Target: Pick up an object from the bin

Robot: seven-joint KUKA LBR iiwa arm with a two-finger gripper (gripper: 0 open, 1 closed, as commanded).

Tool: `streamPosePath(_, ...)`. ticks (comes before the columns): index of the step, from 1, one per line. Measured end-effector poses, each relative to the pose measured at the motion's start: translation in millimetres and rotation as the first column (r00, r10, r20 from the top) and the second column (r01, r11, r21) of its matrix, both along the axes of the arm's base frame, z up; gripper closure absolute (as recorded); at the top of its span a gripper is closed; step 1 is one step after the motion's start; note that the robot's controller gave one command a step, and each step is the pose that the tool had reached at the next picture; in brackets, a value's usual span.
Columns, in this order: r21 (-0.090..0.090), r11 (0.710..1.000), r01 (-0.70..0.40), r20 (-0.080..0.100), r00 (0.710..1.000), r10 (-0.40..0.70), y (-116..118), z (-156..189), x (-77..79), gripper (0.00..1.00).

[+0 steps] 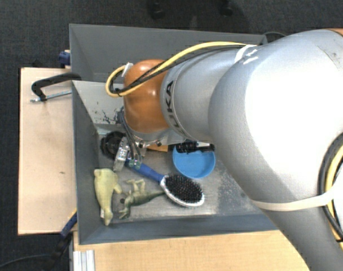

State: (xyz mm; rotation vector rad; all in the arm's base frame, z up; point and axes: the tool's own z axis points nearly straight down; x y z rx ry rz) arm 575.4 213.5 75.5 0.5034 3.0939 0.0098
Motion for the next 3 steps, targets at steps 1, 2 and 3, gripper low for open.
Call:
streamPosePath(1, 0.0, 1.0, 0.028, 0.0, 1.0, -0.028, 3.9, -2.4, 22.8, 1.0)
streamPosePath(2, -0.005, 1.0, 0.028, -0.015, 1.0, -0.028, 2.9, -5.3, 19.2, 0.0)
streamPosePath(3, -0.001, 1.0, 0.029, 0.001, 1.0, -0.029, 2.9, 0.4, 23.8, 1.0)
